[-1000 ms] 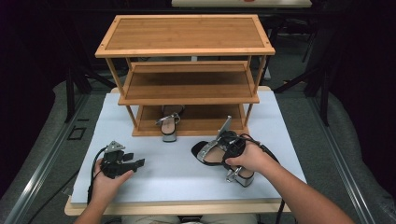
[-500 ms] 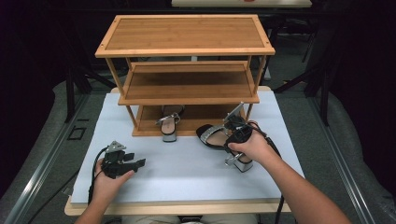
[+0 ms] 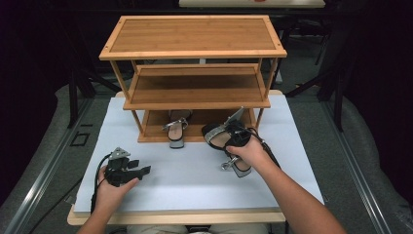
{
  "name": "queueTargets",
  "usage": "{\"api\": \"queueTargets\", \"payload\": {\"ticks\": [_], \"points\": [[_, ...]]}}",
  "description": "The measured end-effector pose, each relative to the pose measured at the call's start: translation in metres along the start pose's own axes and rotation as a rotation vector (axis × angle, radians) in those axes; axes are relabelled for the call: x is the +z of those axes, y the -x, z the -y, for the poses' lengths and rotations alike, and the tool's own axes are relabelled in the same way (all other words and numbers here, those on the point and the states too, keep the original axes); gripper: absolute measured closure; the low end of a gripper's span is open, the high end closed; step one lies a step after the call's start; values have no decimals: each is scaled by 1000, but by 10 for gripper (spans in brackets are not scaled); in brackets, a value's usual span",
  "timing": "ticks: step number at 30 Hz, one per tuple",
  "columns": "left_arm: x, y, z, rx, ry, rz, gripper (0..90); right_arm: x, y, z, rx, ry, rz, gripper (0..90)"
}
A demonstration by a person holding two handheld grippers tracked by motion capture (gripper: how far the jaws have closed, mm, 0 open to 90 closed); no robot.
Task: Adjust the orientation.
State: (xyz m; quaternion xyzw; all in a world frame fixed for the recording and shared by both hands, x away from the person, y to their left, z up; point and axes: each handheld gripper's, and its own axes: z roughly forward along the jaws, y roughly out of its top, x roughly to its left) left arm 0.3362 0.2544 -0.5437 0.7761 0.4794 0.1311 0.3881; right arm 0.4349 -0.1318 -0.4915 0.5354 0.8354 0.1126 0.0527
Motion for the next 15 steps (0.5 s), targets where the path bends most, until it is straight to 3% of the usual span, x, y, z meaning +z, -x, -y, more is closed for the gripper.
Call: {"api": "queueTargets", "payload": {"ticks": [3, 4, 7, 12, 15], "points": [[0, 0, 0, 1, -2, 0, 389, -11, 3, 2, 13, 42, -40, 374], [0, 0, 0, 1, -3, 0, 389, -16, 4, 3, 7, 70, -25, 372], [0, 0, 0, -3, -2, -2, 389, -36, 7, 11, -2, 150, -64, 365], [0, 0, 0, -2, 3, -5, 389, -70, 18, 33, -80, 239, -59, 360], [0, 1, 0, -2, 3, -5, 389, -81, 30, 51, -107, 246, -84, 361]]}}
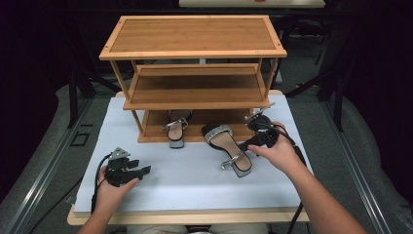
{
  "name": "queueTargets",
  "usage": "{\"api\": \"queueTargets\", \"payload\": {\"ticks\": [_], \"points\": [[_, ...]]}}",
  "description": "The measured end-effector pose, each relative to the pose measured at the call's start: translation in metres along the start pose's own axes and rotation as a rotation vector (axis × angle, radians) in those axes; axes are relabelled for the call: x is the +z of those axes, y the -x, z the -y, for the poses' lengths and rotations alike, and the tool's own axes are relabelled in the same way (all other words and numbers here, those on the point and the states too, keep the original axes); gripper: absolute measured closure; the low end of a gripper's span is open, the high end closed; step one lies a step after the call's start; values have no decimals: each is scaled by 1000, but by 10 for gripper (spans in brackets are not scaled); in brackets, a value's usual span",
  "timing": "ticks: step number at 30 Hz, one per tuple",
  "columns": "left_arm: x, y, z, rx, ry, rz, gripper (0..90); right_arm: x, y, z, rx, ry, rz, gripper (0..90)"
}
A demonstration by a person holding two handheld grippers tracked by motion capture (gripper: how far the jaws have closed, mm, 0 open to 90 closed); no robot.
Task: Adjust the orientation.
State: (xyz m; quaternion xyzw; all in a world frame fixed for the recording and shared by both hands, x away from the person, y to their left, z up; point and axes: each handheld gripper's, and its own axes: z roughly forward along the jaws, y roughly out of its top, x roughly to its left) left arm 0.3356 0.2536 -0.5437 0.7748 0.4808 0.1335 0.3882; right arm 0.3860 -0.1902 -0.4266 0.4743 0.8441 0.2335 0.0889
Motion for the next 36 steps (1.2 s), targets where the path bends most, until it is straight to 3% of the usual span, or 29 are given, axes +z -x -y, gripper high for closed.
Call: {"api": "queueTargets", "payload": {"ticks": [6, 12, 18, 20, 23, 25, 30, 36], "points": [[1, 2, 0, 2, -3, -1, 389, 7, 8, 40, -43, -52, 0, 357], [2, 1, 0, 0, -2, -4, 389, 29, 4, 56, -37, -83, -51, 355], [1, 0, 0, -1, -1, -3, 389, 50, -7, 57, -41, -97, -108, 336], [1, 0, 0, -4, -5, -1, 389, 54, -14, 56, -58, -98, -81, 337], [1, -1, 0, 1, -6, 0, 389, 57, -19, 57, -58, -84, -98, 338], [1, 0, 0, 0, -6, 1, 389, 63, -30, 60, -74, -39, -132, 333], [1, 0, 0, -1, -3, -1, 389, 76, -47, 59, -136, 16, -99, 293], [1, -1, 0, -2, 1, -3, 389, 89, -54, 56, -149, 27, -90, 268]]}}
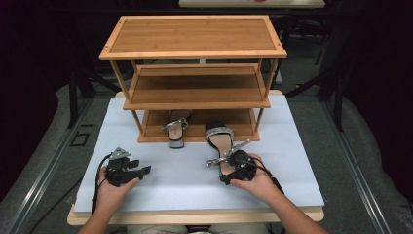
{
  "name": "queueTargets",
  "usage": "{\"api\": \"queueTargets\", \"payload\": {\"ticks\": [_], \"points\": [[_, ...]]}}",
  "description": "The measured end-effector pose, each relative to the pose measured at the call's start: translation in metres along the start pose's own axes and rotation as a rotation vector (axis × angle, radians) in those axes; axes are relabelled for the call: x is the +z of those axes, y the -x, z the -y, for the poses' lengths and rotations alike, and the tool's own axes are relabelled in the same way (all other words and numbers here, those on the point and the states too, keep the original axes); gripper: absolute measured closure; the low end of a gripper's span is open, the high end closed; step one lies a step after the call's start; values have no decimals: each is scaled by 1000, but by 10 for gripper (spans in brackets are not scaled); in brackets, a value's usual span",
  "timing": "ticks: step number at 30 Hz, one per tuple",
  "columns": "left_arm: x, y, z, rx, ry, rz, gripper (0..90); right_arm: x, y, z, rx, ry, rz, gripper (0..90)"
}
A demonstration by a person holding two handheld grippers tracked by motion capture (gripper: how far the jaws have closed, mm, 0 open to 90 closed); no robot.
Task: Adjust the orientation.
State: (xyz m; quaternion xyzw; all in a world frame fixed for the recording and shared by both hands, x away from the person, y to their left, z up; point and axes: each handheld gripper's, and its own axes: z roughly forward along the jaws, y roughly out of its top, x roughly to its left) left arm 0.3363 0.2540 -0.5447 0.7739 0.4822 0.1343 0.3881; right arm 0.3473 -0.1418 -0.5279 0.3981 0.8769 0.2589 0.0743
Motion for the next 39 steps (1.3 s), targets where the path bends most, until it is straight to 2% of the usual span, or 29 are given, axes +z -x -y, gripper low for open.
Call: {"api": "queueTargets", "payload": {"ticks": [4, 5, 7, 9, 11, 12, 13, 14, 15, 17, 18, 20, 21, 22, 23, 24, 26, 29, 33, 34, 36, 39], "points": [[0, 0, 0, 0, 2, 0, 389, 1, -2, 0, -25, 2, 16, 283], [0, 0, 0, 0, 0, 1, 389, 0, -2, 0, -24, -2, 29, 283], [0, 0, 0, 2, -8, 4, 389, -1, -1, -2, -15, -4, 24, 283], [0, 0, 0, 2, -6, 5, 389, -6, 0, -6, 4, 24, 9, 286], [1, 0, 0, 1, -4, 2, 389, -13, 3, -13, 16, 54, 37, 290], [1, 0, 0, 1, -5, 2, 389, -16, 8, -18, 24, 87, -7, 294], [1, 1, 0, 1, -5, 3, 389, -18, 9, -22, 35, 93, -4, 295], [1, 1, 0, 3, -6, 4, 389, -20, 10, -26, 47, 99, 19, 298], [2, 0, 0, 3, -6, 4, 389, -19, 14, -31, 56, 108, -5, 300], [1, 0, 0, 1, -6, 4, 389, -16, 17, -41, 75, 95, 60, 302], [1, 0, 0, 1, -6, 4, 389, -12, 20, -45, 75, 103, 25, 303], [1, 0, 0, -1, -6, 4, 389, -4, 21, -53, 68, 100, 37, 304], [1, -1, 0, -1, -6, 3, 389, 0, 21, -57, 74, 90, 64, 305], [1, -1, 0, -1, -6, 4, 389, 4, 21, -61, 86, 86, 68, 304], [1, -1, 0, -1, -6, 4, 389, 9, 23, -64, 100, 87, 30, 305], [1, -2, 0, 3, -7, 7, 389, 14, 23, -69, 112, 87, 29, 305], [1, -2, 0, 0, -6, 7, 389, 20, 23, -74, 132, 89, 67, 306], [1, -2, 0, -2, -5, 6, 389, 27, 23, -82, 153, 95, 88, 312], [1, -2, 0, -1, -5, 10, 389, 36, 24, -90, 139, 111, 120, 316], [2, -2, 0, 0, -6, 10, 389, 37, 25, -91, 141, 114, 124, 316], [2, -2, 0, -1, -6, 10, 389, 41, 27, -91, 105, 123, 105, 316], [3, -2, 0, -2, -8, 11, 389, 43, 27, -91, 101, 119, 128, 316]]}}
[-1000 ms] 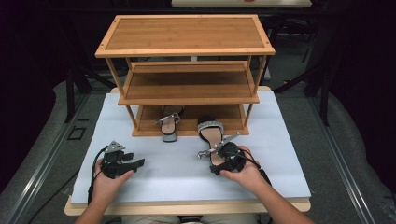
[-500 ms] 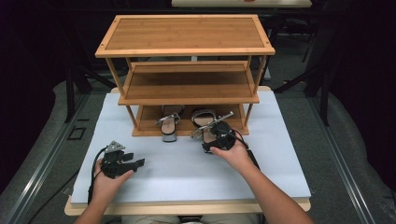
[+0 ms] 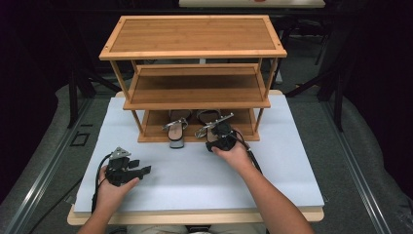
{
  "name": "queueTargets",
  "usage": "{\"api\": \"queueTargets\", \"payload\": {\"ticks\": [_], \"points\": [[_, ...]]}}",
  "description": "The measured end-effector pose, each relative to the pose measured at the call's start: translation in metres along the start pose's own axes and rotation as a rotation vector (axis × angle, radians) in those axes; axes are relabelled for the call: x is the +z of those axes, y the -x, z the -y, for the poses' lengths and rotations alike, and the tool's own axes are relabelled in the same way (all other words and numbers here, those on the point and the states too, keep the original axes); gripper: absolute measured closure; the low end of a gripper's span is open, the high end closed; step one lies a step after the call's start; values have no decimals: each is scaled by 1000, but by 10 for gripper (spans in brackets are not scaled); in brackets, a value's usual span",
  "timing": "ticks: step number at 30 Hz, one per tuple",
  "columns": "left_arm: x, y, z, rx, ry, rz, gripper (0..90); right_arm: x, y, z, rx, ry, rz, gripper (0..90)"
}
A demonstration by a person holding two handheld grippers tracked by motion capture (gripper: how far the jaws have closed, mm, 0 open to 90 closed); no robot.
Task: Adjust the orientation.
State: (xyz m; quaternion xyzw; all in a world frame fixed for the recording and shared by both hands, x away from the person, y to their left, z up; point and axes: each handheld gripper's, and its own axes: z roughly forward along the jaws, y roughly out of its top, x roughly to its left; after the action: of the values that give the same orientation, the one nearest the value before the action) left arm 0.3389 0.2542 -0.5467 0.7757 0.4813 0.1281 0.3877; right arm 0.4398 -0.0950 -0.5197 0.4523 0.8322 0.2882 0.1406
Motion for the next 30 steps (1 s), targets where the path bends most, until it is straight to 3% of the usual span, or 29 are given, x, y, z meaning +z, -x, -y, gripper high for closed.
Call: {"api": "queueTargets", "payload": {"ticks": [4, 7, 8, 10, 11, 12, 13, 14, 15, 16, 17, 18, 19, 22, 26, 28, 29, 30], "points": [[2, 1, -1, 2, -5, 2, 389, 4, 3, -5, 27, 4, -29, 316], [2, 2, -1, 7, -2, 0, 389, 8, 2, -9, 25, 14, -22, 316], [2, 2, -1, 6, -3, 0, 389, 3, 4, -13, 4, -78, -25, 316], [2, 1, -1, 4, -6, 4, 389, 4, 4, -14, 2, -82, -23, 315], [2, 1, 0, 2, -6, 4, 389, 7, 4, -14, 13, -51, -19, 315], [2, 0, 0, -1, -6, 4, 389, 13, 4, -12, 26, 17, -24, 313], [2, 0, 0, -1, -5, 4, 389, 12, 8, -13, 33, -30, -101, 312], [2, 0, 0, 0, -2, 4, 389, 11, 8, -14, 32, -39, -81, 310], [2, 0, 0, 1, -3, 4, 389, 10, 5, -14, 18, -44, -1, 310], [1, 0, 0, 8, -4, 4, 389, 10, 5, -14, 17, -44, 6, 309], [1, 0, 0, 6, -3, 4, 389, 12, 7, -13, 33, -25, -88, 306], [1, 1, -1, 4, -4, 4, 389, 11, 6, -12, 35, -23, -72, 303], [2, 1, -1, 5, -4, 3, 388, 12, 4, -10, 41, 21, -28, 304], [3, 1, -2, 0, -3, 8, 388, 5, 3, -4, 55, 35, -44, 295], [8, 2, -9, -4, 5, 23, 387, -5, 2, 7, 28, 44, -38, 299], [12, 6, -15, 10, 5, 32, 387, -6, 2, 10, 24, 49, -23, 358], [13, 7, -17, 18, 2, 37, 388, -7, 1, 11, 12, 61, -26, 471], [13, 7, -17, 18, 2, 37, 390, -9, 1, 11, 1, 67, -29, 481]]}}
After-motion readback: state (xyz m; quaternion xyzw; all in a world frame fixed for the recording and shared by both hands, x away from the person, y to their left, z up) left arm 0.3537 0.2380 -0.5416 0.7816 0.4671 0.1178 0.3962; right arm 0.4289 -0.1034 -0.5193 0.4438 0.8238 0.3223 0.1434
